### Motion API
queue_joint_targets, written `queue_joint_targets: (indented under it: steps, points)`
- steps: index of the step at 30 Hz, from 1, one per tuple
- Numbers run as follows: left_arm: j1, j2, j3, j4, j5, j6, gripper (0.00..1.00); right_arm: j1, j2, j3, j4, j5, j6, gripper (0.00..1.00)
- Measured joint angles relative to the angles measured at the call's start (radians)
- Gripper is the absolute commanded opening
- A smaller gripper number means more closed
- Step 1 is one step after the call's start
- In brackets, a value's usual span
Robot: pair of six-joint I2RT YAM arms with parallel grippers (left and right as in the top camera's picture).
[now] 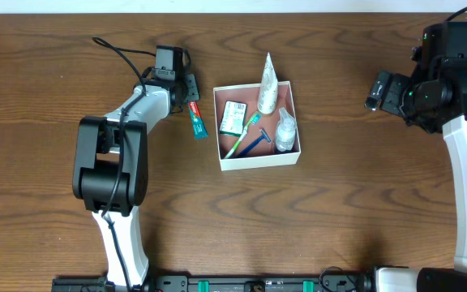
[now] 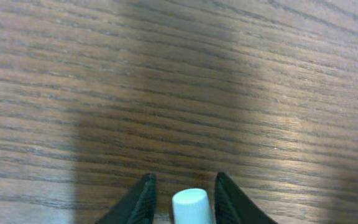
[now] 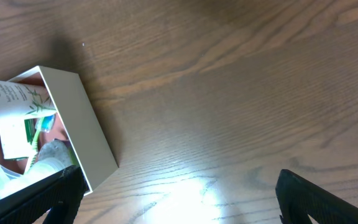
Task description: Pack container
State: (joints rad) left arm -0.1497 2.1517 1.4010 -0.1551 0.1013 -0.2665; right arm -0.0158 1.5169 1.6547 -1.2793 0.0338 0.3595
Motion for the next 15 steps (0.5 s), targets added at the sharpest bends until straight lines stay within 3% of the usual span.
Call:
queue_joint_targets:
  steps: [15]
  points:
    - [0.0,-0.01,0.006,-0.076,0.0,0.007,0.15,0.0,0.0,0.0,0.0,0.0,0.0,0.99]
